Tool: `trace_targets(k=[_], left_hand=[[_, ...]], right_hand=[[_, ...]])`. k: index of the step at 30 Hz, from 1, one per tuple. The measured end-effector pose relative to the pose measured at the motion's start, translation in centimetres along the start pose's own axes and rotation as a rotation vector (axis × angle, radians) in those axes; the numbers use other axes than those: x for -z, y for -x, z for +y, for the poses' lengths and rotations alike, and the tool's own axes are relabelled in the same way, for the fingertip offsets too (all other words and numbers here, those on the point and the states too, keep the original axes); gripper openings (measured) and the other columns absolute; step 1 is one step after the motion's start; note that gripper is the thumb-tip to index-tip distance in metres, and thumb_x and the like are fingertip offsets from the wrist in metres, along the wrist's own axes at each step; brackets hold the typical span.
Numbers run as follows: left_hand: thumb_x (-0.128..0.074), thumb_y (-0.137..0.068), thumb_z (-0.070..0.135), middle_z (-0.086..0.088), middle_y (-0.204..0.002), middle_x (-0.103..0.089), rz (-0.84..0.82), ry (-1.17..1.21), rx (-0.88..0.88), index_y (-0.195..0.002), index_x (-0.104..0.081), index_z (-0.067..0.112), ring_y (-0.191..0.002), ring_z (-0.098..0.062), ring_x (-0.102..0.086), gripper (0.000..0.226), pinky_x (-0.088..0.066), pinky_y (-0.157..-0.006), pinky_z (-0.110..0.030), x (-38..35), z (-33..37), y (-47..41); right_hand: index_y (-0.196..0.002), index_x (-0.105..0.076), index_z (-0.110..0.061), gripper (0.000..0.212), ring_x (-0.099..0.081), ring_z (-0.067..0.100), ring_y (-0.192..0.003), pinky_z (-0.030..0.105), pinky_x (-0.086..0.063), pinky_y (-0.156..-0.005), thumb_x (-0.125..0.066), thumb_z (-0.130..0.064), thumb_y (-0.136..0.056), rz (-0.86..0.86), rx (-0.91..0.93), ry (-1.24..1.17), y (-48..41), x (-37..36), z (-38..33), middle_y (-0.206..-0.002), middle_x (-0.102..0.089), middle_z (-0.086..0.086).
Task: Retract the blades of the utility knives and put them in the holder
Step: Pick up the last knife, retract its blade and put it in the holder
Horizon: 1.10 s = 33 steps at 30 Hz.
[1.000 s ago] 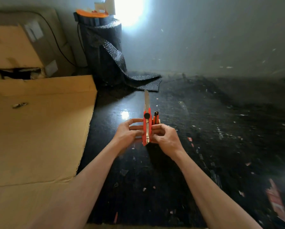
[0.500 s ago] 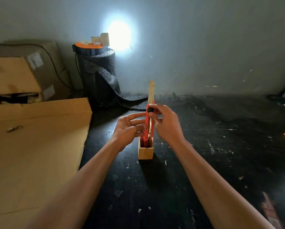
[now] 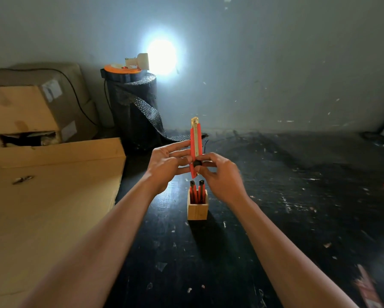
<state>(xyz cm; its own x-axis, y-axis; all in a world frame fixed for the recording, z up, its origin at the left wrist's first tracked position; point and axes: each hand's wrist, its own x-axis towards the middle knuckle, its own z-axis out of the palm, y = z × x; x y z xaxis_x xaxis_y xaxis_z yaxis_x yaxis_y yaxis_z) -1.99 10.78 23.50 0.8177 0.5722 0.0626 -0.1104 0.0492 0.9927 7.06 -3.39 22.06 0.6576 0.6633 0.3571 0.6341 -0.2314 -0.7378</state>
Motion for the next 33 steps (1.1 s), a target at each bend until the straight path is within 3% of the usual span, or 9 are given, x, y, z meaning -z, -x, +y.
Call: trace_targets(k=[6,9,12,16,21,26,30,33], left_hand=[[-0.067,-0.090,-0.013,-0.004,-0.100,-0.082,-0.003,-0.048,-0.013,-0.132,-0.067,0.006,-0.087,-0.021,-0.081,0.046,-0.063,-0.065,-0.028,-0.5,0.3,0.0],[-0.065,-0.090,-0.015,-0.004,-0.098,-0.082,-0.005,-0.027,-0.021,-0.132,-0.066,0.004,-0.085,-0.021,-0.081,0.046,-0.063,-0.064,-0.028,-0.6,0.6,-0.1],[-0.065,-0.090,-0.015,0.000,-0.096,-0.082,-0.007,-0.030,-0.028,-0.133,-0.065,0.004,-0.085,-0.018,-0.081,0.046,-0.062,-0.063,-0.025,-0.7,0.9,-0.1],[-0.065,-0.090,-0.014,0.007,-0.089,-0.082,-0.007,-0.033,-0.035,-0.132,-0.066,0.006,-0.081,-0.014,-0.081,0.046,-0.061,-0.060,-0.022,-0.9,1.2,0.0],[-0.065,-0.090,-0.014,0.005,-0.091,-0.082,0.007,-0.026,-0.030,-0.132,-0.066,0.005,-0.082,-0.014,-0.081,0.046,-0.061,-0.060,-0.023,-0.8,1.2,-0.2],[-0.066,-0.090,-0.014,0.002,-0.094,-0.082,0.008,-0.024,-0.038,-0.132,-0.066,0.005,-0.084,-0.018,-0.081,0.046,-0.062,-0.062,-0.024,-0.9,1.1,-0.3],[-0.065,-0.089,-0.016,0.000,-0.093,-0.082,0.008,-0.002,-0.024,-0.132,-0.066,0.004,-0.082,-0.018,-0.081,0.047,-0.062,-0.061,-0.025,-1.1,1.0,-0.3],[-0.064,-0.089,-0.017,-0.005,-0.099,-0.081,0.010,0.004,-0.022,-0.133,-0.065,0.003,-0.085,-0.020,-0.081,0.048,-0.063,-0.063,-0.027,-1.1,0.9,-0.5]], right_hand=[[-0.121,-0.066,-0.021,0.027,-0.054,-0.002,-0.100,-0.002,-0.037,-0.064,-0.069,-0.022,-0.094,0.006,-0.030,-0.019,0.5,0.1,0.1,-0.120,-0.071,-0.005],[-0.127,-0.064,-0.024,0.033,-0.054,-0.001,-0.103,0.001,-0.035,-0.072,-0.069,-0.019,-0.095,0.002,-0.006,-0.016,0.3,0.3,0.0,-0.125,-0.069,-0.004],[-0.121,-0.067,-0.020,0.027,-0.055,-0.001,-0.100,-0.002,-0.037,-0.069,-0.069,-0.019,-0.094,0.004,0.011,0.001,0.1,0.5,-0.3,-0.122,-0.070,-0.001],[-0.104,-0.058,-0.028,0.020,-0.056,-0.003,-0.088,0.003,-0.034,-0.069,-0.072,-0.030,-0.090,0.044,-0.016,-0.042,-0.1,0.5,-0.6,-0.103,-0.062,-0.015],[-0.121,-0.064,-0.024,0.028,-0.057,-0.001,-0.094,0.001,-0.040,-0.069,-0.070,-0.023,-0.094,0.009,0.011,-0.047,0.0,0.3,-0.4,-0.118,-0.065,-0.009],[-0.104,-0.059,-0.030,0.019,-0.058,-0.002,-0.088,0.009,-0.040,-0.073,-0.072,-0.030,-0.090,0.044,-0.032,-0.090,-0.3,0.4,-0.3,-0.103,-0.064,-0.015],[-0.115,-0.060,-0.036,0.030,-0.057,-0.009,-0.089,0.009,-0.042,-0.078,-0.074,-0.026,-0.090,0.013,-0.008,-0.100,-0.2,0.5,0.0,-0.108,-0.061,-0.021],[-0.108,-0.059,-0.039,0.025,-0.057,-0.012,-0.088,0.009,-0.042,-0.079,-0.071,-0.023,-0.092,0.002,0.015,-0.097,-0.2,0.6,0.1,-0.107,-0.061,-0.021]])
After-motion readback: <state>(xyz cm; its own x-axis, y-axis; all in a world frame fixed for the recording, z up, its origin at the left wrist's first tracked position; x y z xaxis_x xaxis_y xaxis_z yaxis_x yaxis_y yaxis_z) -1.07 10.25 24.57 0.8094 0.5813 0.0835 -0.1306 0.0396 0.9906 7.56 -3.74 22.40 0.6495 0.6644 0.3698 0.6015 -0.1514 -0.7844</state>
